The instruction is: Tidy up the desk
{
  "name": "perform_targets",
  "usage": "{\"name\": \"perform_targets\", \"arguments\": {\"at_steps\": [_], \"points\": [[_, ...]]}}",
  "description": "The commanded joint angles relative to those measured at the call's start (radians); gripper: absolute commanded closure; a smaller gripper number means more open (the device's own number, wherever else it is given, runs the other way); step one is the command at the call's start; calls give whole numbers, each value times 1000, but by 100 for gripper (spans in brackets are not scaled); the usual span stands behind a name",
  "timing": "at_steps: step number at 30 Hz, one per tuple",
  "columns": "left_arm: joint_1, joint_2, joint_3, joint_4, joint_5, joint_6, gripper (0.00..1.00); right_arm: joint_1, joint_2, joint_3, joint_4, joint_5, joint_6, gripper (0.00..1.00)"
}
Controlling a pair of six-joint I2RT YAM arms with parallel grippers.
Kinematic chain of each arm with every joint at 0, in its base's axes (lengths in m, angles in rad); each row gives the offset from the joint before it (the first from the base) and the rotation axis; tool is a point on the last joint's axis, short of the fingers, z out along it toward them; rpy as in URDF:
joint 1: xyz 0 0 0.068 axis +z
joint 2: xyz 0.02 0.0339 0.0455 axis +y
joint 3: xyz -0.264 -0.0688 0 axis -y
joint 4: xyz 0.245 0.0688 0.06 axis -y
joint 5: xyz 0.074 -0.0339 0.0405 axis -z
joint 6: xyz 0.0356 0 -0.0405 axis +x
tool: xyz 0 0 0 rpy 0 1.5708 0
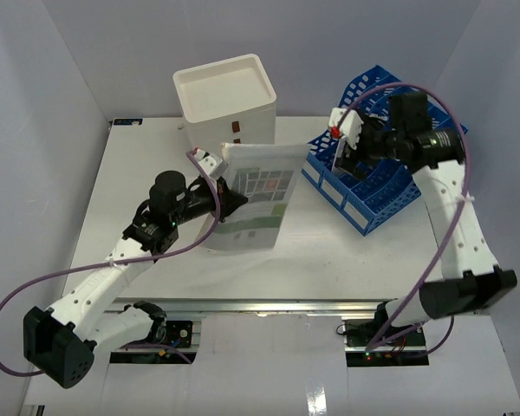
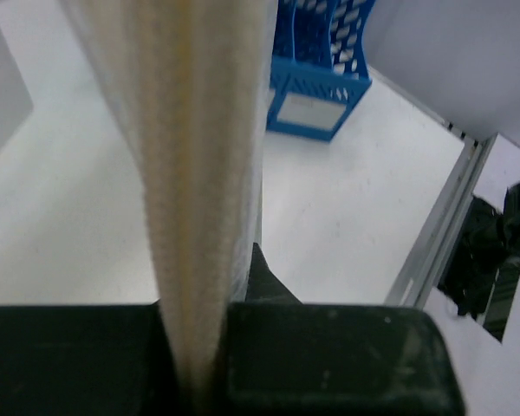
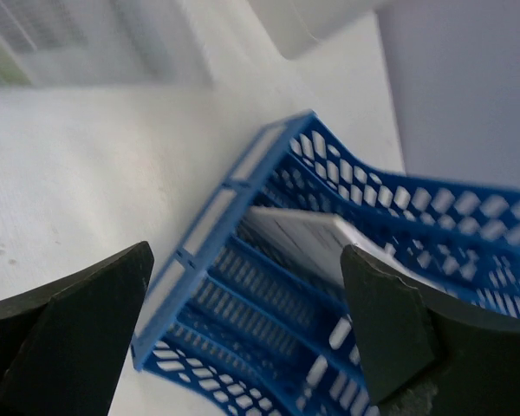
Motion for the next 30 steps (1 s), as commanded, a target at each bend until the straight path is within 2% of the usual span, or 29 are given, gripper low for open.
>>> {"name": "perform_targets", "arguments": {"at_steps": [1,3,9,12,16,19,25,30], "points": [[0,141,223,294,16,18,100,-74,-268,-271,234,6,113,10],[0,216,287,358,37,19,100,-110,-340,-389,309,-4,147,10],[0,434,504,527,68,25,100,-211,-489,-577,312,-200,140,10],[-1,558,597,652,71,18,100,-238,-566,-715,313,-313,94,9],[-3,715,718,776,55,12,100,-256,-627,-811,313,-395,68,7],[-6,808,780,871,35,21,100,-259,-656,-864,313,-411,55,7],[-6,1034,989,916,29,70,100,-293,-704,-932,310,-390,78,7],[-12,1175,1135,936,47,29,100,-301,-755,-994,312,-371,81,7]]}}
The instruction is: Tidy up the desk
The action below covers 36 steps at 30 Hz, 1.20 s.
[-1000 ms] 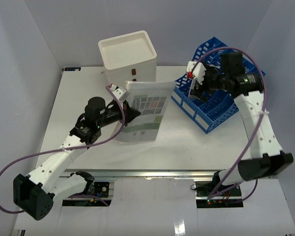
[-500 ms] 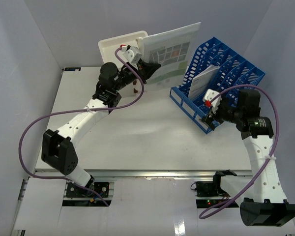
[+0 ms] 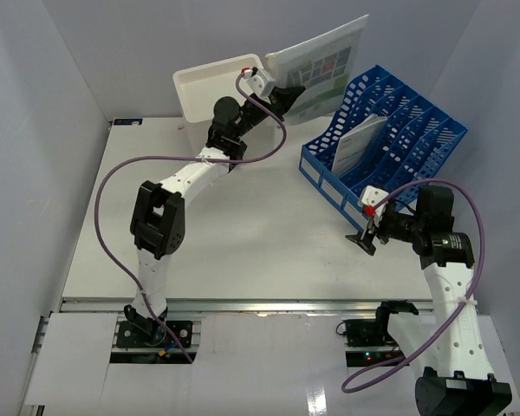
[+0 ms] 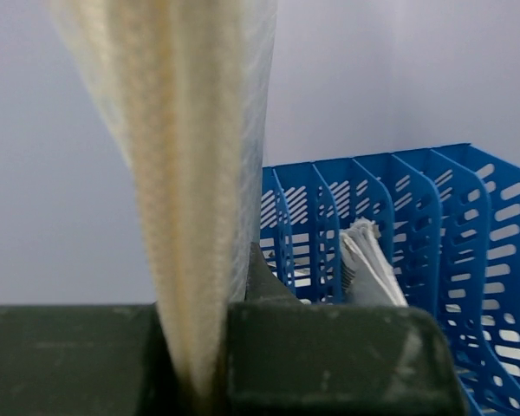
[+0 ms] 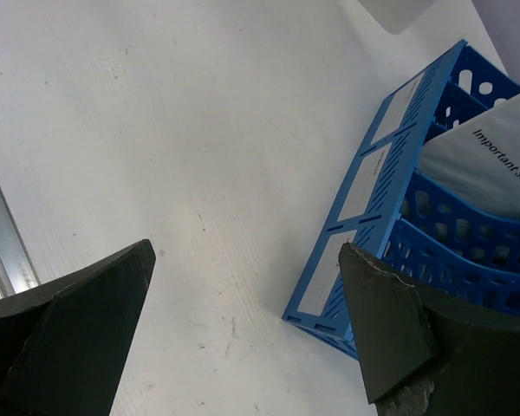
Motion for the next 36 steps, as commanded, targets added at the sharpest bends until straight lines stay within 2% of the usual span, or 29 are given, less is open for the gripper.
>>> {"name": "perform_targets", "arguments": {"at_steps": [1,7,16,20,36], "points": [[-17,64,151,100,3,-23,100,-8,-35,-35,21,-6,8,7],[-48,187,291,92,-17,-65,100,-14,-34,-59,29,-11,6,7],[-95,296,399,148,-184,-199,100,-20,-37,-117,62,-59,26,7],[-128,327,451,121,-237,-190,100,-23,-46,-134,69,-73,26,7],[-171,412,485,73,-379,-197,100,-26,-76,-175,91,-124,49,7]]}}
